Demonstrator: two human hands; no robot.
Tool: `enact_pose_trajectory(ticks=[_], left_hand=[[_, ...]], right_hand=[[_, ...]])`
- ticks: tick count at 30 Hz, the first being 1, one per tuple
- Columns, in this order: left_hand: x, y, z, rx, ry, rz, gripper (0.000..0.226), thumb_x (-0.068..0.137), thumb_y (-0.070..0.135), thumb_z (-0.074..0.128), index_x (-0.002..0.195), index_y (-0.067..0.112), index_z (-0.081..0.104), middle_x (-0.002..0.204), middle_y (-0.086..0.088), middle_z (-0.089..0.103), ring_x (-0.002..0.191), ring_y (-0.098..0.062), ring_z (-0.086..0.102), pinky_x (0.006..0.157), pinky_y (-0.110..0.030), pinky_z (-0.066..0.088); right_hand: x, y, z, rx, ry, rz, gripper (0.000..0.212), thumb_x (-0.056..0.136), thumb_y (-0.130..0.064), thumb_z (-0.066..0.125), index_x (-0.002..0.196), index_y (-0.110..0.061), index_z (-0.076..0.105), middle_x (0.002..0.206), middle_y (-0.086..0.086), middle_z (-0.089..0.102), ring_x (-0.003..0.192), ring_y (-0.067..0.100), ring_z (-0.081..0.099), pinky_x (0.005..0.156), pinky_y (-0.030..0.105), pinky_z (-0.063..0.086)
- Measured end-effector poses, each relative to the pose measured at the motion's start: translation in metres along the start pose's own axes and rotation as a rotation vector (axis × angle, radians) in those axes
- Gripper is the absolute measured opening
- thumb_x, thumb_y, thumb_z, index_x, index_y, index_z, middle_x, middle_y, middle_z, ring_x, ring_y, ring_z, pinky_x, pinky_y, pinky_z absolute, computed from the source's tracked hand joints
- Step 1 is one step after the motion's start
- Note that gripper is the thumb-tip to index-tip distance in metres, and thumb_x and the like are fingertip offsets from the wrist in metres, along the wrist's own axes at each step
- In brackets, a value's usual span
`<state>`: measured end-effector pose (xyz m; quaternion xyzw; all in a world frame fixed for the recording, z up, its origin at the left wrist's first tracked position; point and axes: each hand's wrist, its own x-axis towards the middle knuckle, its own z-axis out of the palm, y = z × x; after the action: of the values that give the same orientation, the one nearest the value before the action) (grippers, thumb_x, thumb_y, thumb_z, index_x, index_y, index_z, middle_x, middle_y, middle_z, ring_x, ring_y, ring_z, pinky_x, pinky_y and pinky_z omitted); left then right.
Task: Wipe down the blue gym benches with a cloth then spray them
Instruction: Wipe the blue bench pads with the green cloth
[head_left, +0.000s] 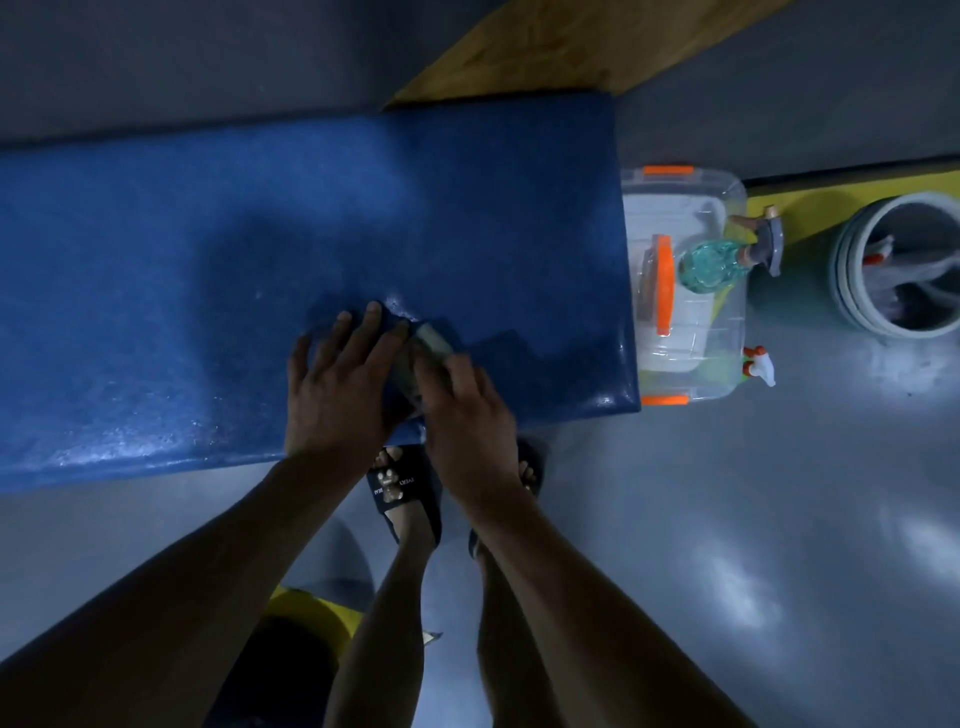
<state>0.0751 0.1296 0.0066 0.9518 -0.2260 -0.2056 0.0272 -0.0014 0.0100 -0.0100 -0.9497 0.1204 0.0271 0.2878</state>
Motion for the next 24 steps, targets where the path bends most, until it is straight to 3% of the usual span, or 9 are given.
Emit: enact_pose_trajectory(ticks=[4,6,9,12,15,17,20,22,24], left_hand=[[0.004,-0.006,-0.009,0.022,0.000,0.061,0.090,0.063,0.049,0.083,0.142,0.024,0.046,0.152,-0.007,0.042,0.135,-0.036,0.041,0.110,-0.058,0.026],[0.008,-0.014,-0.015,0.040,0.004,0.097,0.090,0.060,0.050,0.085,0.139,0.025,0.049,0.147,-0.008,0.047,0.128,-0.037,0.048,0.109,-0.058,0.029],[0.013,-0.026,-0.026,0.071,0.006,0.144,0.097,0.057,0.047,0.088,0.142,0.025,0.045,0.146,-0.007,0.047,0.124,-0.035,0.050,0.109,-0.054,0.031],[0.020,-0.040,-0.036,0.109,-0.019,0.145,0.111,0.055,0.049,0.088,0.149,0.021,0.035,0.153,-0.009,0.034,0.132,-0.037,0.038,0.110,-0.054,0.028],[0.027,-0.046,-0.036,0.127,-0.121,0.100,0.122,0.058,0.056,0.084,0.155,0.024,0.018,0.162,-0.008,0.012,0.145,-0.036,0.018,0.116,-0.056,0.019],[0.029,-0.047,-0.031,0.125,-0.134,0.087,0.122,0.060,0.057,0.083,0.155,0.025,0.014,0.164,-0.006,0.006,0.147,-0.037,0.013,0.117,-0.056,0.016],[0.027,-0.047,-0.026,0.116,-0.123,0.082,0.120,0.061,0.054,0.084,0.155,0.025,0.015,0.164,-0.004,0.007,0.147,-0.038,0.014,0.116,-0.058,0.017],[0.027,-0.049,-0.025,0.124,-0.099,0.077,0.118,0.062,0.051,0.085,0.155,0.025,0.017,0.164,-0.003,0.010,0.146,-0.038,0.018,0.115,-0.059,0.020],[0.027,-0.048,-0.025,0.138,-0.094,0.072,0.116,0.063,0.048,0.085,0.155,0.027,0.016,0.164,-0.001,0.010,0.146,-0.036,0.018,0.114,-0.059,0.021]], right_hand=[[0.012,0.038,-0.033,-0.158,-0.194,-0.155,0.049,0.082,-0.028,0.063,0.130,-0.029,0.055,0.117,0.002,0.055,0.097,0.023,0.061,0.064,0.037,0.059],[0.017,0.077,-0.061,-0.153,-0.078,-0.019,0.042,0.086,-0.034,0.057,0.128,-0.033,0.057,0.114,0.002,0.060,0.094,0.024,0.063,0.069,0.039,0.058],[0.019,0.131,-0.095,-0.196,0.091,0.192,0.062,0.080,-0.016,0.059,0.141,-0.026,0.051,0.118,0.012,0.051,0.097,0.034,0.057,0.067,0.037,0.051],[0.009,0.143,-0.088,-0.177,0.163,0.442,0.067,0.077,-0.001,0.060,0.141,-0.020,0.052,0.112,0.017,0.049,0.091,0.041,0.056,0.063,0.039,0.046],[0.000,0.113,-0.058,-0.124,0.332,0.583,0.077,0.070,0.000,0.056,0.145,-0.017,0.048,0.110,0.017,0.051,0.091,0.039,0.055,0.065,0.041,0.048],[0.001,0.080,-0.035,-0.069,0.387,0.522,0.080,0.067,0.001,0.059,0.144,-0.018,0.049,0.113,0.015,0.054,0.095,0.030,0.052,0.071,0.037,0.046],[0.001,0.008,-0.003,0.070,0.164,0.255,0.060,0.084,0.000,0.058,0.139,-0.023,0.052,0.119,0.010,0.057,0.101,0.024,0.055,0.081,0.032,0.051],[-0.001,-0.029,0.012,0.074,-0.008,0.057,0.046,0.089,-0.007,0.047,0.131,-0.022,0.055,0.115,0.008,0.059,0.094,0.024,0.060,0.069,0.036,0.057],[0.000,-0.027,0.009,0.008,-0.138,-0.123,0.050,0.083,-0.010,0.047,0.131,-0.019,0.057,0.113,0.007,0.059,0.092,0.024,0.060,0.061,0.035,0.057]])
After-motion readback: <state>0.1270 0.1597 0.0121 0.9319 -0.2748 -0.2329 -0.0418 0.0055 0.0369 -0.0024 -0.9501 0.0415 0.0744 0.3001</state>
